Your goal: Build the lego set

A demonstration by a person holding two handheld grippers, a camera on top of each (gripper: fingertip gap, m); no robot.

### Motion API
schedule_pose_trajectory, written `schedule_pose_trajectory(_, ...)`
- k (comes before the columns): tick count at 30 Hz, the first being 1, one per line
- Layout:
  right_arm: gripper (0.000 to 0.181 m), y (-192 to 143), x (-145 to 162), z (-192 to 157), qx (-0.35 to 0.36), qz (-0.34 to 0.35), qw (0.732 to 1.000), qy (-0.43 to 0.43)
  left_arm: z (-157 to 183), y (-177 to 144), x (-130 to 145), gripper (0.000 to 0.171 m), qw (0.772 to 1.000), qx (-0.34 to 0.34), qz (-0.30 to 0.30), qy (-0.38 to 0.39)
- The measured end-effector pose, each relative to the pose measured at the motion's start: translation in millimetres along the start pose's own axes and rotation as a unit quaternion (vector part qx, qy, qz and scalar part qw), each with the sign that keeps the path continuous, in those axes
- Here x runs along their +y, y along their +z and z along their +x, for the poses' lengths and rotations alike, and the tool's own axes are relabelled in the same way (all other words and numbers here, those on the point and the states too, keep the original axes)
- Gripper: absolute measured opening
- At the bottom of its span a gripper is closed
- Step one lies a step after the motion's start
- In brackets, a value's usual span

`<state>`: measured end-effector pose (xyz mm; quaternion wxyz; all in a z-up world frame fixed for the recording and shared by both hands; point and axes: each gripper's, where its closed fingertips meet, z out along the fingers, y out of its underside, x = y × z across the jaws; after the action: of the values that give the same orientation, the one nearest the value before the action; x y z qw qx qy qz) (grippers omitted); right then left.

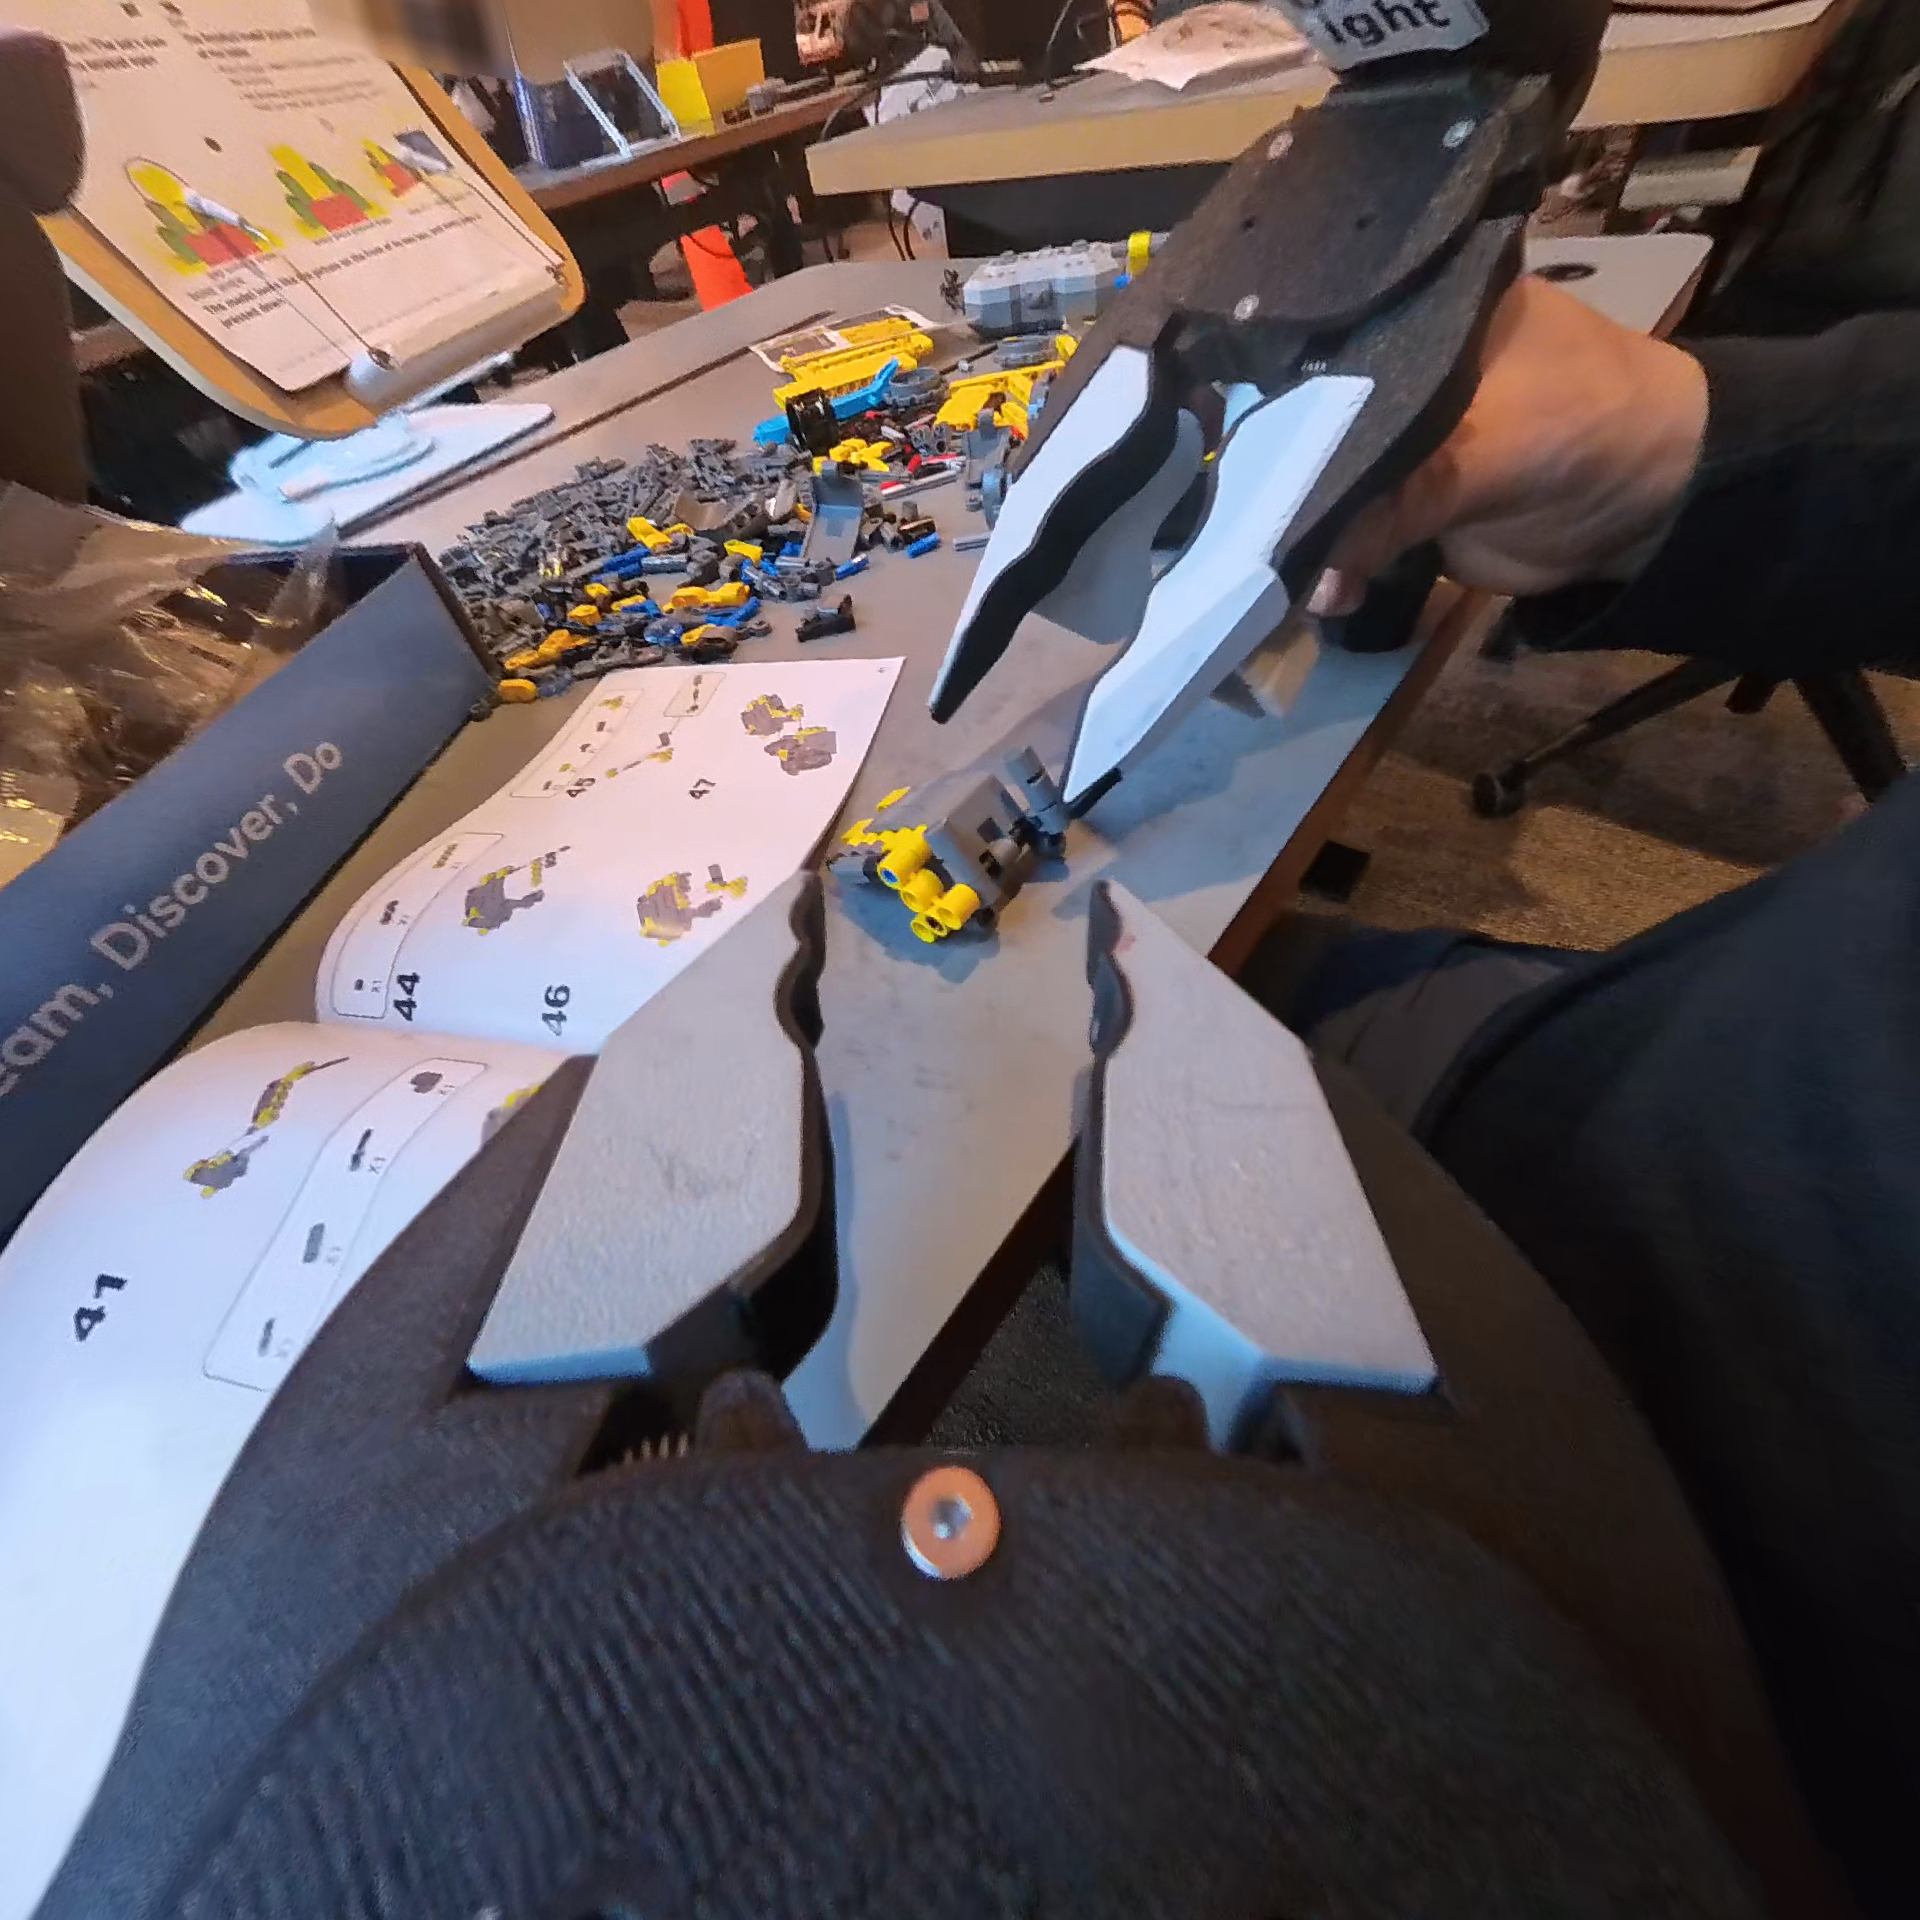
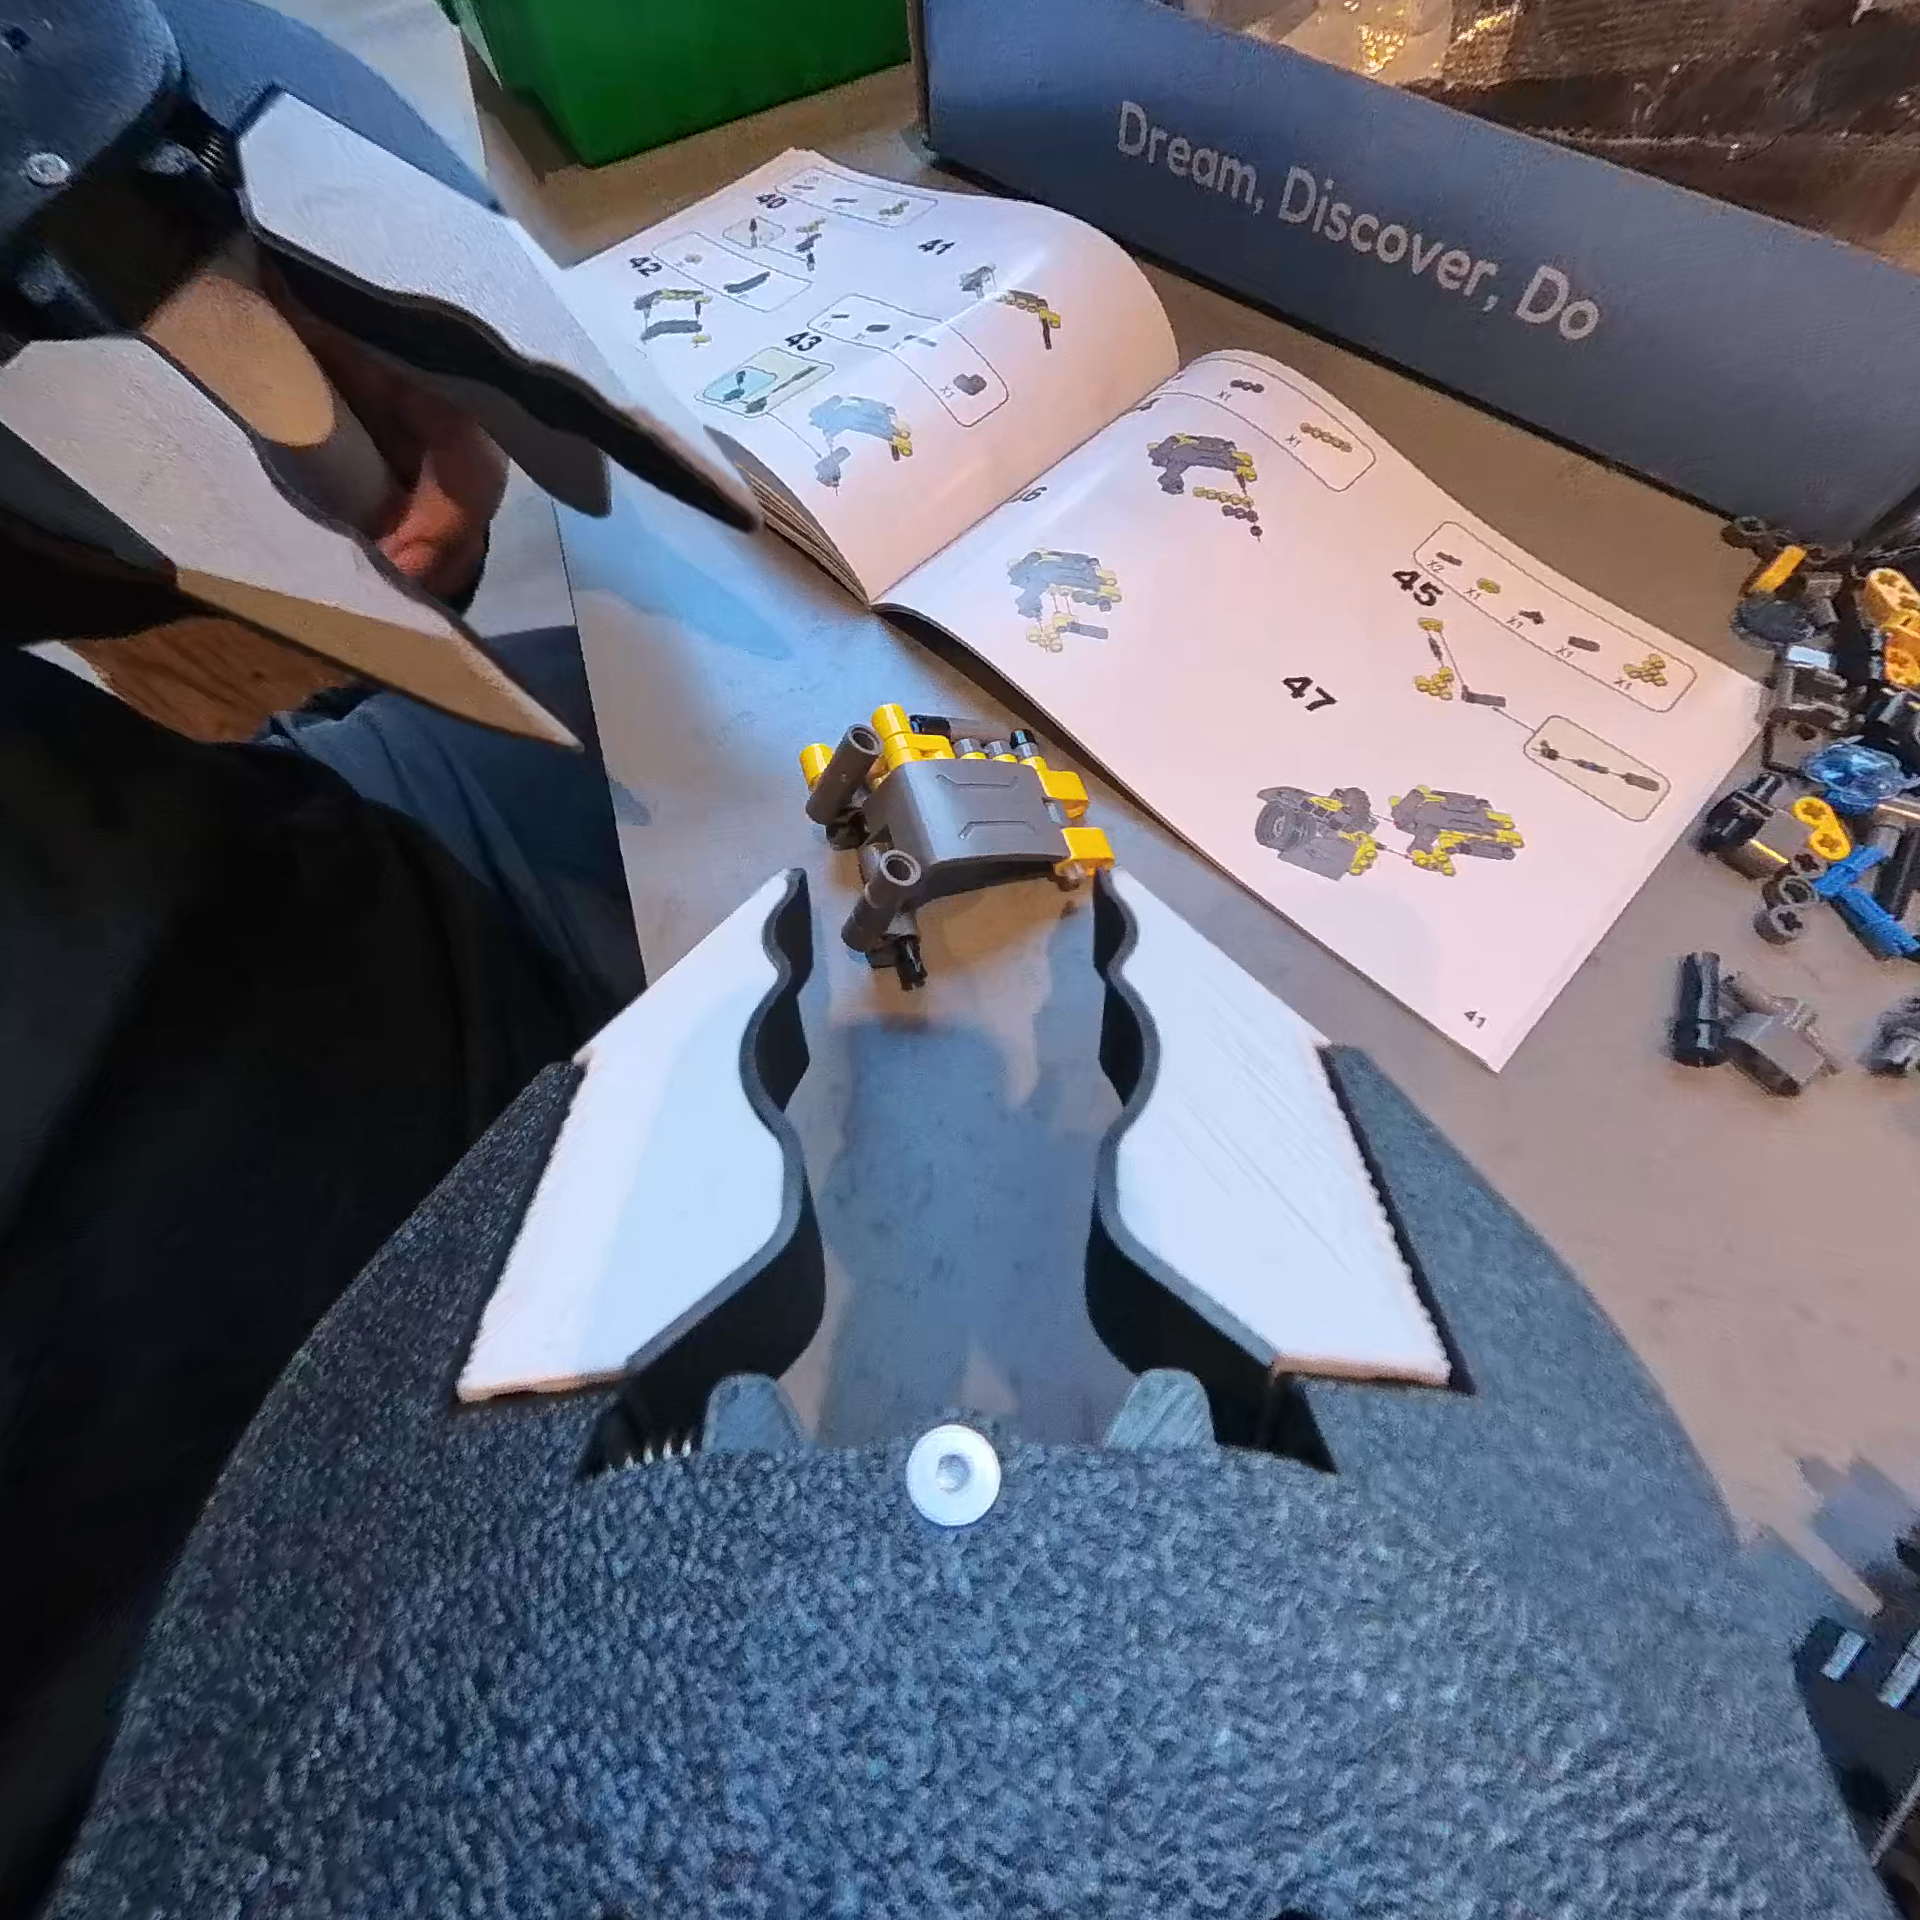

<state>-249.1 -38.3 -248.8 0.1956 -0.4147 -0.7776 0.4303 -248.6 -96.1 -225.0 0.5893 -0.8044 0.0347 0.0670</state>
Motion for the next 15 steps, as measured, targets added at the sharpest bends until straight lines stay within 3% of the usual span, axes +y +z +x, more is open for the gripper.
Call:
schedule_pose_trajectory(7,0.033,-9.9,-14.8,-1.2,0.025,0.051,0.998,-0.024,-5.9,-1.6,4.5,0.05,1.0,-0.004,-0.003,-0.013)
schedule_pose_trajectory(15,0.036,-44.0,-27.5,-2.7,0.038,0.114,0.993,-0.023,-5.2,5.8,3.8,0.051,1.0,-0.003,-0.007,-0.019)
